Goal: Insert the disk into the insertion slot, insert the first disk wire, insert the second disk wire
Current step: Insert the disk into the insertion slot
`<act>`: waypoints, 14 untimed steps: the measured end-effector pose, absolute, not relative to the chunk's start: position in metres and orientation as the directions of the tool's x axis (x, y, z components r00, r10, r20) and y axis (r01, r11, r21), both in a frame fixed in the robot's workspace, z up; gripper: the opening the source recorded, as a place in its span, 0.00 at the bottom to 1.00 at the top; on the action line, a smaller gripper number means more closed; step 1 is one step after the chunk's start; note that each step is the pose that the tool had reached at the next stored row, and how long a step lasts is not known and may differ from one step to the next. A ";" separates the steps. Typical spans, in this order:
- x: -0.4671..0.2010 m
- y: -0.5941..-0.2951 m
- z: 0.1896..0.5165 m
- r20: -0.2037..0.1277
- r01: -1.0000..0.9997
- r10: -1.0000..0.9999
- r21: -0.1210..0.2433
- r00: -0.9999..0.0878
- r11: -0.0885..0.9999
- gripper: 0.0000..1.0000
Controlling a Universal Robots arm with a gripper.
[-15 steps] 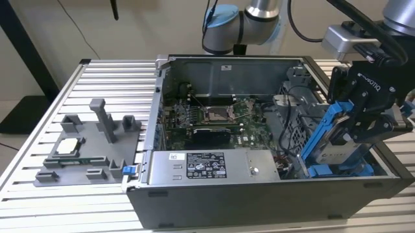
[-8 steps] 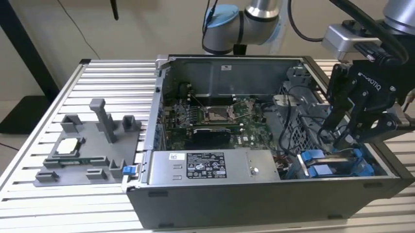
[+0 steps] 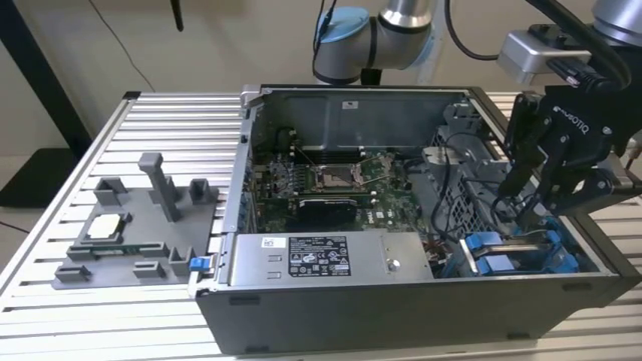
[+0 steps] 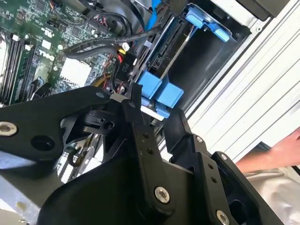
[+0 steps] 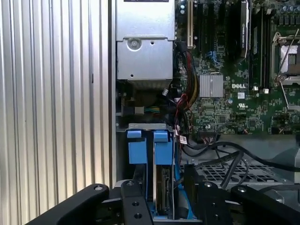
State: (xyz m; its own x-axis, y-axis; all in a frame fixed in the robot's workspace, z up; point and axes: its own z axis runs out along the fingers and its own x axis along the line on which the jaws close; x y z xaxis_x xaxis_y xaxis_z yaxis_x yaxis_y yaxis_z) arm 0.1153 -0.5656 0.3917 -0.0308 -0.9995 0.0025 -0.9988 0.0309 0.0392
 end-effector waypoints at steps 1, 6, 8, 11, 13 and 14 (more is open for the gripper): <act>0.115 -0.564 0.392 0.002 -0.999 -1.000 0.039 -0.031 0.031 1.00; 0.117 -0.556 0.392 -0.001 -0.999 -1.000 0.035 -0.031 0.031 1.00; 0.118 -0.552 0.392 -0.002 -0.999 -1.000 0.034 -0.031 0.031 1.00; 0.120 -0.549 0.392 -0.006 -0.999 -1.000 0.032 -0.031 0.031 1.00; 0.121 -0.547 0.392 -0.011 -0.999 -0.999 0.032 -0.031 0.030 1.00; 0.122 -0.546 0.392 -0.017 -0.999 -0.999 0.032 -0.031 0.030 1.00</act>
